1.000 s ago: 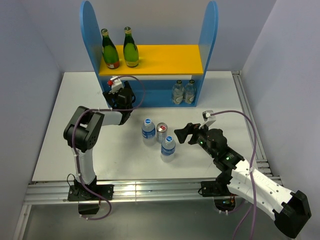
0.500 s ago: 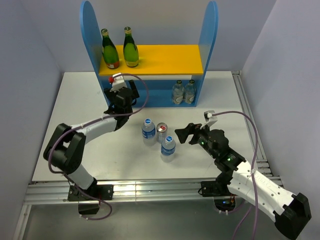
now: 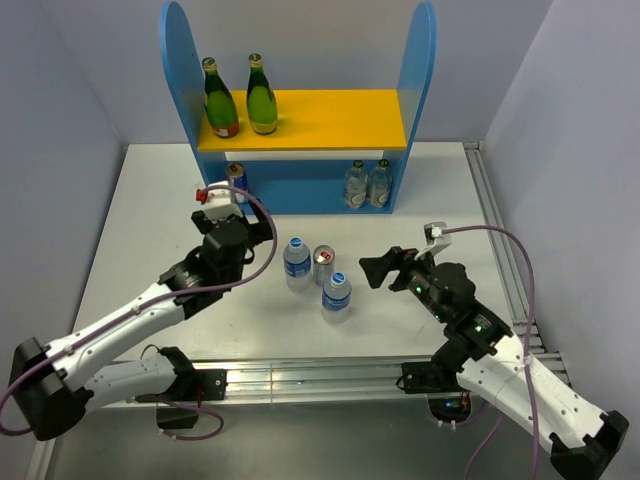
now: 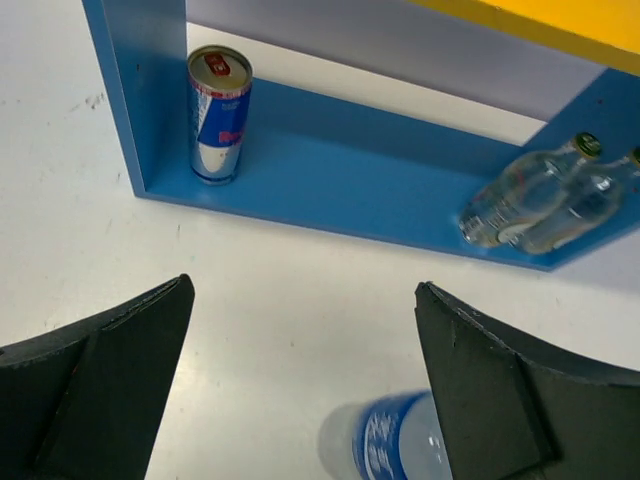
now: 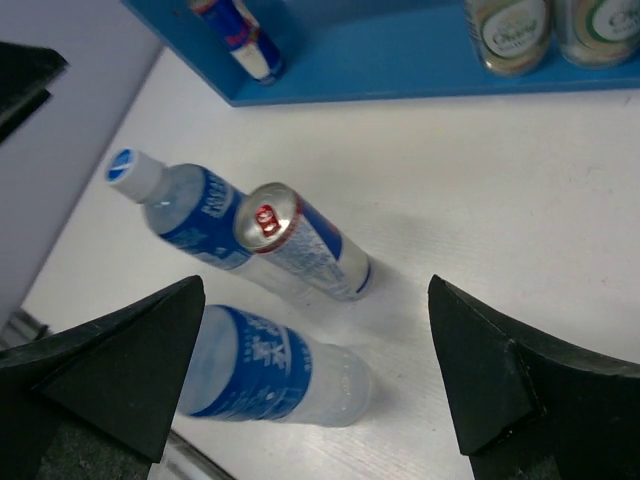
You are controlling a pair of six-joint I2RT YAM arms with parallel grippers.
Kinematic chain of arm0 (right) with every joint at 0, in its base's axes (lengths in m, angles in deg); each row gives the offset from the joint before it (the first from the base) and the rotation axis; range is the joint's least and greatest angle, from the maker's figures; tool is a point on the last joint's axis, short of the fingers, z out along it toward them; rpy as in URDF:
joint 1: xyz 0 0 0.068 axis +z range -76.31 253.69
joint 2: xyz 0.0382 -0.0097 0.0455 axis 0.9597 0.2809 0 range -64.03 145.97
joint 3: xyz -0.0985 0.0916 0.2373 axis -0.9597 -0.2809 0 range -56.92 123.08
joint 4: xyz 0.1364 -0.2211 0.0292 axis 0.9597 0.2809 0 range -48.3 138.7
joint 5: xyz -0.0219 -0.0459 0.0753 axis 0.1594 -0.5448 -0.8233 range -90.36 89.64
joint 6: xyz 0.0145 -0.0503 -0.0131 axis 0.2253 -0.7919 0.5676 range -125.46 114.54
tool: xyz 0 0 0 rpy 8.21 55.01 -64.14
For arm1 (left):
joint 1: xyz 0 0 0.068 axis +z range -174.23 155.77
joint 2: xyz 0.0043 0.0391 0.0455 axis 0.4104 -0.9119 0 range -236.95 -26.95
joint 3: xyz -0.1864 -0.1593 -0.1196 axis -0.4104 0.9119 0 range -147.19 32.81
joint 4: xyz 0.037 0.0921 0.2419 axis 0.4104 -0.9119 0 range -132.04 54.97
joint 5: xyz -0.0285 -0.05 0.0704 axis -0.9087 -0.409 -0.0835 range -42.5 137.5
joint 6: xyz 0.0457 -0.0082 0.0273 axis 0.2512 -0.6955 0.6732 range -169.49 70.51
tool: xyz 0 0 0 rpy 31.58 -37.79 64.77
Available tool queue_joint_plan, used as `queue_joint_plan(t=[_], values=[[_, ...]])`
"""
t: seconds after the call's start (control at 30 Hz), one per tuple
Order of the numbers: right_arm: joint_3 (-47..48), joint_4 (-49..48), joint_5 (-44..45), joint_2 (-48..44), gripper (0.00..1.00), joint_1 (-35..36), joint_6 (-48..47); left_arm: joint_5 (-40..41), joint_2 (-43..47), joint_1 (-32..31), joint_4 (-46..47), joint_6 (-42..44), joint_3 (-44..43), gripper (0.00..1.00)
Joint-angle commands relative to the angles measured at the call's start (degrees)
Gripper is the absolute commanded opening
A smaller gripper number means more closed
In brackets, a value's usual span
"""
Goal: Place and organize the beverage onto the shelf
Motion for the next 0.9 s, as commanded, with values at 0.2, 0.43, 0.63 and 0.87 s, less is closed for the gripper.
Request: queue_joint_plan(t=[0.2,0.43,0.63,0.87], values=[[3.7,12.6,-1.1,-6.7,1.00,9.6,5.2,5.5,8.5,-6.4,-14.1,-5.6,3.6,0.99],[4.5,20.3,35.2,1.6,1.00,39.6,18.5,5.8,10.5,-6.5,-13.3,-7.3,6.1,0.99],[3.5,15.3,47.5,14.0,1.00,50.5,22.3,6.7,12.8,-6.6,-13.3,-8.3,8.3,0.99],[1.6,-3.8,53.9,24.2,1.00,49.2,15.3,10.7,14.5,-6.6,-14.8,-10.9,9.5,0.99]])
